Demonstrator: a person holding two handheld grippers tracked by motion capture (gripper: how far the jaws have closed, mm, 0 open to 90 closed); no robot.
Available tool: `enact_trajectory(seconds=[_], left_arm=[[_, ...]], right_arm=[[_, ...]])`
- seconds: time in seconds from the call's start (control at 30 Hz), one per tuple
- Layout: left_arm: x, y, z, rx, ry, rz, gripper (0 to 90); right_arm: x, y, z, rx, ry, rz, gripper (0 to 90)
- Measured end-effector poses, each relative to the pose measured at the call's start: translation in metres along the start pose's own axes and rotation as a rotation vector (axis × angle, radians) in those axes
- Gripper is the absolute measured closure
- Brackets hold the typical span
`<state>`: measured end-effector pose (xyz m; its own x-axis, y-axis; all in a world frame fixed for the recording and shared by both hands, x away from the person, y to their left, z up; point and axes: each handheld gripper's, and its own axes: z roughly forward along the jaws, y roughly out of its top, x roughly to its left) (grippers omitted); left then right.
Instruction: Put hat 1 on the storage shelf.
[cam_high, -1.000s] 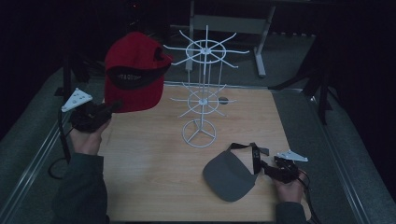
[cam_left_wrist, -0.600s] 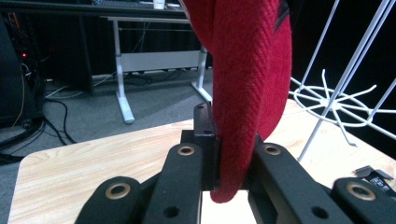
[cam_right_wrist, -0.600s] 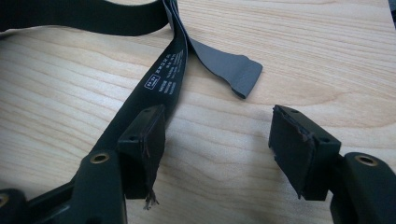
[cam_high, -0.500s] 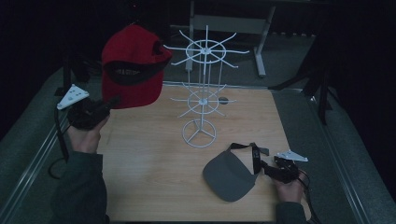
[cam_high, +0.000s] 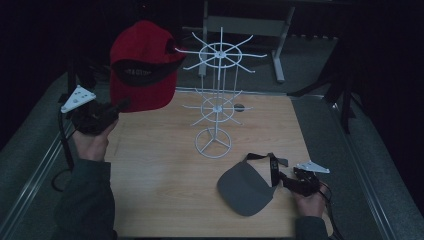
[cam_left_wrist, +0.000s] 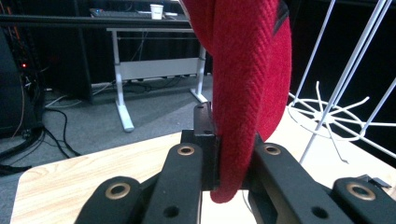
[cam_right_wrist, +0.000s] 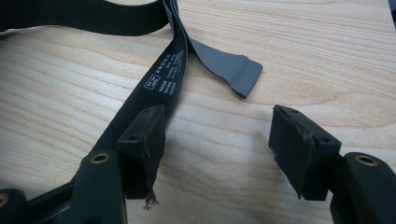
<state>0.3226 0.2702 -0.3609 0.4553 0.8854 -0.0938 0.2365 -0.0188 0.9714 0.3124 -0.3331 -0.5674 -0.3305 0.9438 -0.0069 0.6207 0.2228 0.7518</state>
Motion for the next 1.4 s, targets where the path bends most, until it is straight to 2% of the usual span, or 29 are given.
enact_trajectory(seconds=[0.5,0.7,0.93,1.23,1.4], left_arm=[[-0.006,0.010,0.001,-0.031,-0.006,0.004,85.9],[-0.007,0.014,0.000,-0.049,0.003,-0.009,85.9],[-0.008,0.018,-0.004,-0.087,-0.012,-0.035,85.9],[-0.014,0.017,-0.006,-0.097,-0.048,-0.021,85.9],[-0.019,0.008,-0.004,-0.085,-0.056,-0.011,85.8]], right_arm=[[0.000,0.000,0.000,0.000,0.001,0.000,36.1],[0.000,0.000,0.000,0.000,0.001,0.000,36.1],[0.000,0.000,0.000,0.001,0.001,0.000,36.0],[0.000,0.000,0.000,0.001,0.001,-0.001,36.0],[0.000,0.000,0.000,0.001,0.001,-0.001,36.0]])
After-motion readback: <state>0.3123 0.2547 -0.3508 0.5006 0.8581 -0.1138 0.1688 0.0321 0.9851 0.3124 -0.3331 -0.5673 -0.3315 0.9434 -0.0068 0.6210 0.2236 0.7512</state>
